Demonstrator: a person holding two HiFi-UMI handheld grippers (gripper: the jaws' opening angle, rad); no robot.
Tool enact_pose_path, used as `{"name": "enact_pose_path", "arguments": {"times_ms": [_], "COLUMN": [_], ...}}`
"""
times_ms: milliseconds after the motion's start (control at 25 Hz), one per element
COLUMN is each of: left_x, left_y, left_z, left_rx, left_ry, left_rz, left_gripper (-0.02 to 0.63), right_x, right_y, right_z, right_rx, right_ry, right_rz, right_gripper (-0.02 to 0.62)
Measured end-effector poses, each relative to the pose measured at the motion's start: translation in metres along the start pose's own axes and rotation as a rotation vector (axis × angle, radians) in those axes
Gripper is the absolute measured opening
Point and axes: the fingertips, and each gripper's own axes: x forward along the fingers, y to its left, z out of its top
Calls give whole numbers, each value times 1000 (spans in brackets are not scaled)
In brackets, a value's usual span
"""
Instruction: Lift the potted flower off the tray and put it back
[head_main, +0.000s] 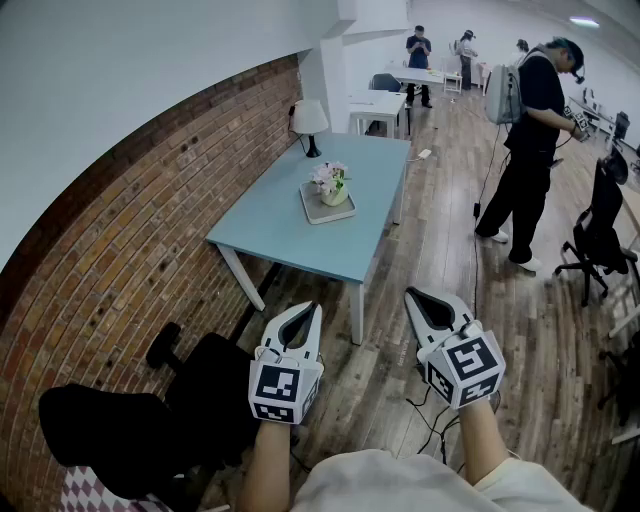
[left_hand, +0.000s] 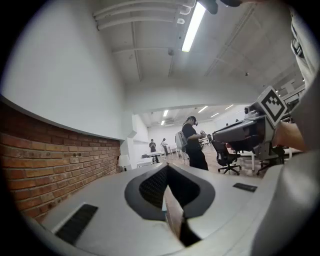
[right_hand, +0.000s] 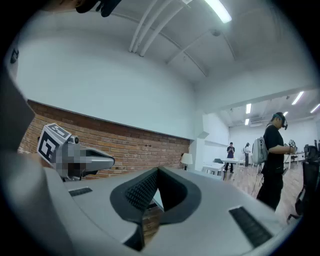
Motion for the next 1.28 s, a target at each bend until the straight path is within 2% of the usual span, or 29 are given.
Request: {"name": "enact_pose_path", "arguments": {"times_ms": [120, 360, 720, 880, 1000, 1280], "left_x": [6, 15, 26, 32, 41, 76], "left_y": [-2, -2, -13, -25, -27, -16], "left_z": [-5, -5, 1, -1, -2, -19], "left_rx": [-3, -3, 6, 46, 32, 17], "left_ry": [-2, -2, -3, 20, 22, 45], "left_rz": [-12, -2, 43, 40, 53, 54], "left_gripper": [23, 23, 22, 22, 22, 22], "right_x": [4, 10, 10, 9, 12, 39], "right_y": [-2, -15, -31, -32, -36, -64], "right_z": [-2, 3, -6, -13, -17, -25], "right_rx": [2, 113, 65, 73, 67, 90], "right_ry": [4, -43, -18, -13, -5, -15], "right_rz": [17, 72, 150, 196, 217, 192], "right_gripper": [17, 20, 17, 15, 15, 15]}}
